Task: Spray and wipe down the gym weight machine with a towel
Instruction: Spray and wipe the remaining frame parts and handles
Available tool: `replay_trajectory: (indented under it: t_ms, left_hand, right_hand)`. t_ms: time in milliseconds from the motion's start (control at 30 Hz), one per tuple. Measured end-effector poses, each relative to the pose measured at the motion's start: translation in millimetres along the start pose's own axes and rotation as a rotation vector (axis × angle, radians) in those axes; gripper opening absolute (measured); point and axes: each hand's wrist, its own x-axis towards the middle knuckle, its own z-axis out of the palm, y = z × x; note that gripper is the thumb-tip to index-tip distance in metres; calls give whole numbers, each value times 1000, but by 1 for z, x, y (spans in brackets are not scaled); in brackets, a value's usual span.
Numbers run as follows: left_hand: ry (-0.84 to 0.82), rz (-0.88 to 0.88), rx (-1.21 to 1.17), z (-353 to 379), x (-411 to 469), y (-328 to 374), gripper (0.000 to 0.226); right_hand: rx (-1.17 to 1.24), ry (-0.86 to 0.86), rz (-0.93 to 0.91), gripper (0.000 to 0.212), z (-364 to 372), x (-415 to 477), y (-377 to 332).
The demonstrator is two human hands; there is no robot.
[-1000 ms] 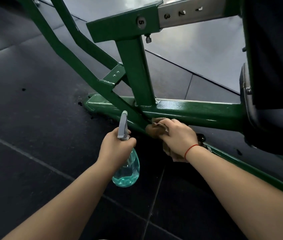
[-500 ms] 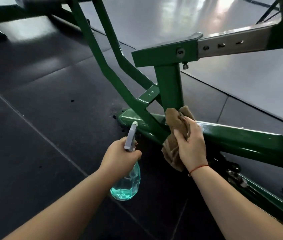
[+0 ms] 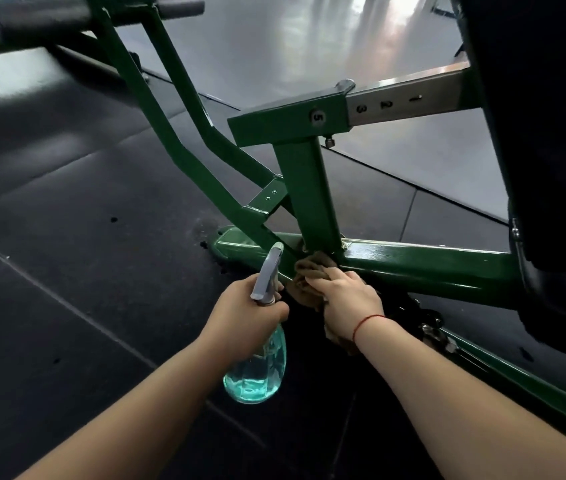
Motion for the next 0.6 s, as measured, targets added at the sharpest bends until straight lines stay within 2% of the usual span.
replay_trajectory:
  t_ms: [100,267,367,433,500,600]
  left_hand:
    - [-11,22,19,2,-8,3,12]
    - [-78,29,30,14,-18,9,14]
    - [-82,49,43,23,-23,16,17]
    - [-53,40,36,25,-27,24,22]
    - [-26,7,21,24,-32,37,25]
    - [-21,-50,40,15,-40,66,25]
  right_hand:
    - [80,-56,-18,59,-2,-17,13]
    - [199,100,-87,52,-9,-62,44]
    - [396,144,-29,45,-27,-68,56]
    - [617,164,26,44,-43,-67,59]
    - [794,133,106,37,-57,-68,58]
    - [903,9,179,22,-73,-77,55]
